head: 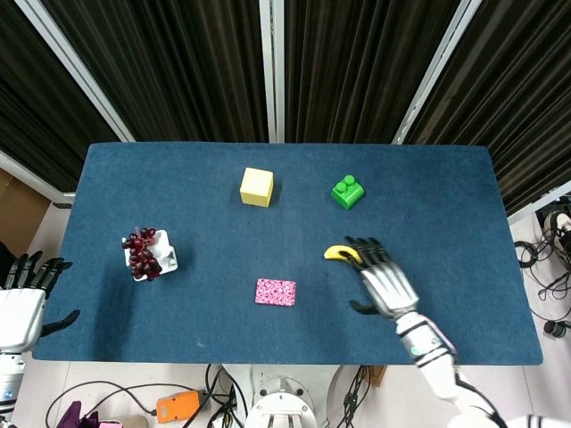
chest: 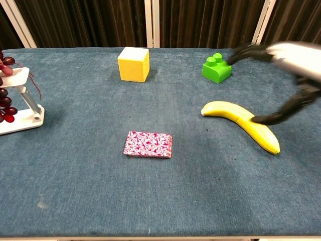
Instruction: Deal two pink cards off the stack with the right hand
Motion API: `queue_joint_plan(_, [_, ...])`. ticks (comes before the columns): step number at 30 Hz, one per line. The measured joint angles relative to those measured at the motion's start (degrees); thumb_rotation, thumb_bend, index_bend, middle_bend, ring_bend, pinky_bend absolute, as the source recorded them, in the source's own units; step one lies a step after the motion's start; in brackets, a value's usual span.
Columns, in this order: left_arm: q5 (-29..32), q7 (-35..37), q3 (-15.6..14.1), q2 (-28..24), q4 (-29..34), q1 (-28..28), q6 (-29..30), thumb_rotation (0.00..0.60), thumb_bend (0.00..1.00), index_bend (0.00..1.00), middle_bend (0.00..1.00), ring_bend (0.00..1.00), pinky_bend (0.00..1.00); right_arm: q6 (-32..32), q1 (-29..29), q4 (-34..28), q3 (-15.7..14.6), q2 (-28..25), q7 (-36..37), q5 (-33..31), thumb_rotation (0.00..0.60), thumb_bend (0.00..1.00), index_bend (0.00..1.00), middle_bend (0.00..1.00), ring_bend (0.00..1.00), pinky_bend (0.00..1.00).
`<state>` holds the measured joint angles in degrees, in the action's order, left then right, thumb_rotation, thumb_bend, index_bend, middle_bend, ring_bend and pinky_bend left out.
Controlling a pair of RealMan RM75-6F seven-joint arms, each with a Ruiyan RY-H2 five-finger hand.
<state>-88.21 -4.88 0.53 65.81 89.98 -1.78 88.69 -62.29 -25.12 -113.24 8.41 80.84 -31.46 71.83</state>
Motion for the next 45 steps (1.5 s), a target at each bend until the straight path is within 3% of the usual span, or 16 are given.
queue_joint_plan(8, [0.1,0.03,-0.1,0.36,-0.36,-0.24,-0.73,0.6,0.07,0.21,0.18,0.03,0.0,2.07,-8.36,5.05,1.78,14.78,-11.09,-14.05,0.6,0.34,0.3,0.03,0.0,0.0])
queue_joint_plan(21, [0.29,0.49,-0.12,0.68,-0.99,-0.55,-1.54,0.6,0.07,0.21,0.18,0.03,0.0,-0.25,-15.44,16.22,2.48,27.63,-17.16,-22.23,0.6,0.37,0.32,0.03,0.0,0.0])
queue_joint_plan(45, [0.43,1.89,-0.32,1.35,-3.31,-0.51,-1.85,0.6,0.07,0.21,0.18,0.03,0.0,-3.31,-20.05,20.06,4.19,32.68,-18.77,-29.69,0.6,0.43,0.34,0.03,0.0,0.0])
